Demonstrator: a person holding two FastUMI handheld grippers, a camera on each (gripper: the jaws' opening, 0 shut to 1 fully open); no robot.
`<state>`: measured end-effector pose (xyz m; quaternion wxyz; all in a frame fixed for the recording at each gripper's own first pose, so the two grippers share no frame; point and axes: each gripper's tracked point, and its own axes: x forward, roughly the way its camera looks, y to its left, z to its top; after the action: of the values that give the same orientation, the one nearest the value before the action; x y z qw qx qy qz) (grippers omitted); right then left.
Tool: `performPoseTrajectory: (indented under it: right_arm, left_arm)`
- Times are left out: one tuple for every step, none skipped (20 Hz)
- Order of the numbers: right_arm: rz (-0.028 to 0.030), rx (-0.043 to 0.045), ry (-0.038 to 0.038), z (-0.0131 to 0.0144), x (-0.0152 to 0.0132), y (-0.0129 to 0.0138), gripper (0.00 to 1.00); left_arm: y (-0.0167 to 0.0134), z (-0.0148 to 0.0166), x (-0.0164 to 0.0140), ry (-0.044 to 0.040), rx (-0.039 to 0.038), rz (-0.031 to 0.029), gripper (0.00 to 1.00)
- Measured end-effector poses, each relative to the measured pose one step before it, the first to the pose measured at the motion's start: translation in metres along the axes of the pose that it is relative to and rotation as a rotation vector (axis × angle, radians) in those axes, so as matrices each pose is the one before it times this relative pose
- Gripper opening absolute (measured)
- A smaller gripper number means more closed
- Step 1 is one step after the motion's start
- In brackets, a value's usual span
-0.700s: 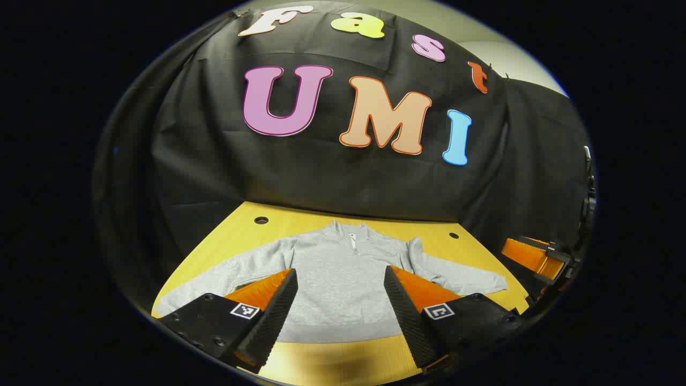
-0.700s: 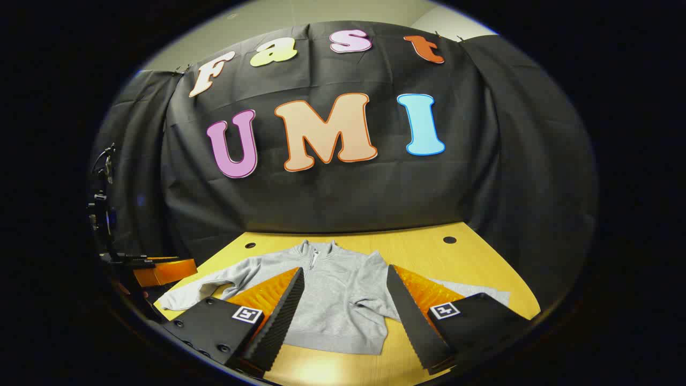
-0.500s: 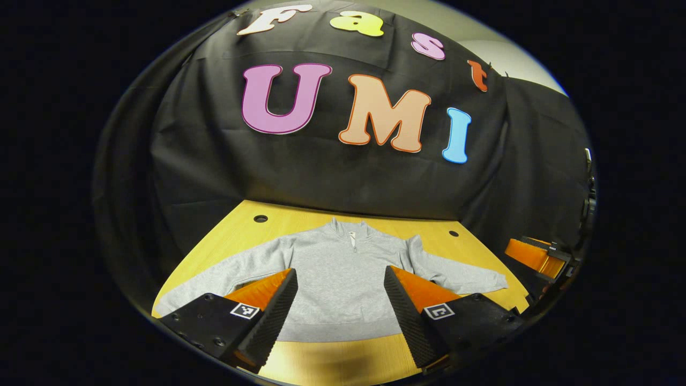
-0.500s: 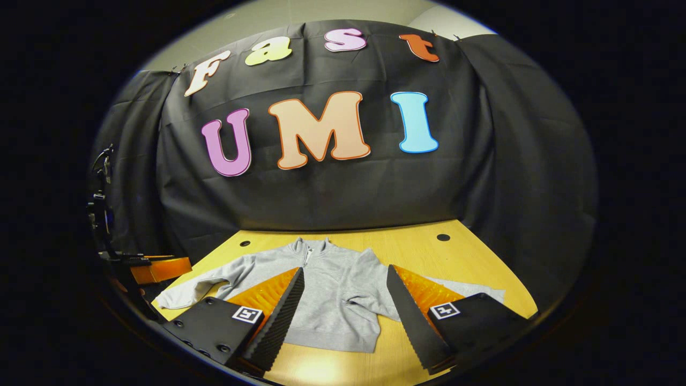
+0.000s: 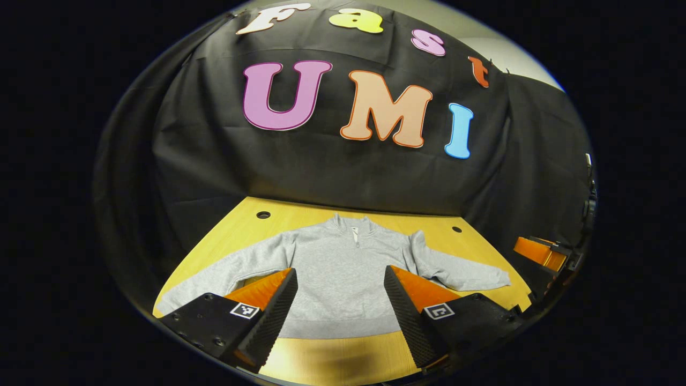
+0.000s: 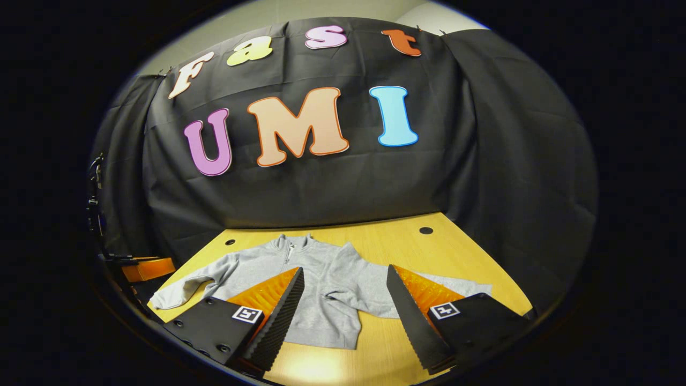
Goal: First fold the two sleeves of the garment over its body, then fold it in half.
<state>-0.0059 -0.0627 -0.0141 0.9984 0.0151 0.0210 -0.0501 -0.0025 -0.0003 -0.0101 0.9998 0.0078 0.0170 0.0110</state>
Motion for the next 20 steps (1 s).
performPoseTrajectory:
  right_arm:
    - [-0.01073,0.00127,0.01098,-0.00238,0.00121,-0.00868,0.98]
    - [-0.01028,0.00597,0.01233,-0.0045,0.00045,-0.00887,0.98]
    - [-0.01389,0.00931,0.01062,-0.00283,0.00113,-0.01127,0.98]
    - [-0.01885,0.00913,0.00983,-0.00508,0.00183,-0.01428,0.98]
    - [-0.02726,0.00628,0.00914,-0.00224,0.00301,-0.01462,0.94]
    - [-0.0286,0.00383,0.0086,-0.00306,0.00527,-0.0162,0.97]
    - [-0.0277,0.00131,0.01037,-0.00502,0.00259,-0.01671,0.97]
    - [-0.02938,-0.00045,0.01075,-0.00429,0.00446,-0.01658,0.98]
    - [-0.02887,-0.00021,0.01494,-0.00514,0.00451,-0.01583,0.98]
    - [-0.02958,-0.0001,0.02126,-0.00692,0.00657,-0.01566,0.93]
    - [-0.02416,0.00151,0.02085,-0.00409,0.00605,-0.01384,0.93]
    - [-0.02374,0.00114,0.01722,-0.00475,0.00734,-0.01338,0.98]
    - [-0.01757,0.0024,0.01324,-0.00332,0.00674,-0.01107,0.98]
    - [-0.01824,0.00229,0.01586,-0.00537,0.00809,-0.01,0.94]
    - [-0.01626,0.00189,0.01665,-0.00376,0.00805,-0.01156,0.94]
    - [-0.00683,0.00257,0.0123,-0.00468,0.00669,-0.00714,0.98]
    - [-0.00458,0.00419,0.01567,-0.00465,0.00837,-0.0059,0.94]
    - [-0.00282,0.00341,0.01905,-0.0081,0.00991,-0.0048,0.98]
    - [-0.00183,-0.00011,0.01851,-0.00619,0.00934,-0.00539,0.98]
    - [-0.0035,-0.00155,0.0169,-0.00575,0.0091,-0.0057,0.94]
  left_arm:
    - [-0.00011,-0.00103,-0.0001,0.00217,0.00239,0.00102,0.95]
    - [-0.0003,-0.00208,0.00082,0.00372,0.00009,-0.00034,0.95]
    - [-0.00075,-0.00101,0.00048,0.00631,0.00031,-0.00037,0.95]
    - [-0.0009,-0.00064,-0.00065,0.00341,0.00047,0.00154,0.95]
    - [0.00041,0.001,0.00047,0.0004,0.00109,0.00149,0.95]
    - [-0.0001,0.00016,-0.00004,0.00044,0.00309,0.00412,0.95]
    - [0.00044,-0.00057,0.00096,0.00089,0.00337,0.00447,0.95]
    - [-0.00009,-0.00044,0.0007,0.00145,0.002,0.00266,0.95]
    - [-0.00004,-0.00044,0.00064,0.0026,-0.00033,0.00236,0.95]
    - [-0.00061,-0.00062,0.00068,0.00515,-0.00068,0.00327,0.95]
    - [0.00007,-0.00145,0.00072,0.00175,0.00004,0.0049,0.95]
    - [0.00019,-0.00004,0.00161,-0.00019,-0.00181,0.00415,0.95]
    - [0.00006,-0.00052,-0.00003,0.00321,-0.003,0.00448,0.96]
    - [-0.00004,-0.00176,0.00032,0.00283,-0.003,0.00704,0.95]
    - [0.00029,-0.00062,0.00013,0.00107,-0.00339,0.00848,0.95]
    - [0.00137,-0.00261,-0.00007,0.00282,-0.00475,0.00931,0.95]
    - [0.0016,-0.00221,0.00054,0.00629,-0.00533,0.01028,0.95]
    - [0.00178,-0.0018,0.00082,0.00662,-0.00468,0.01062,0.95]
    - [0.00208,-0.00307,-0.00051,0.00471,-0.00375,0.01129,0.95]
    - [0.00151,-0.00285,-0.00126,0.00477,-0.00307,0.0095,0.95]
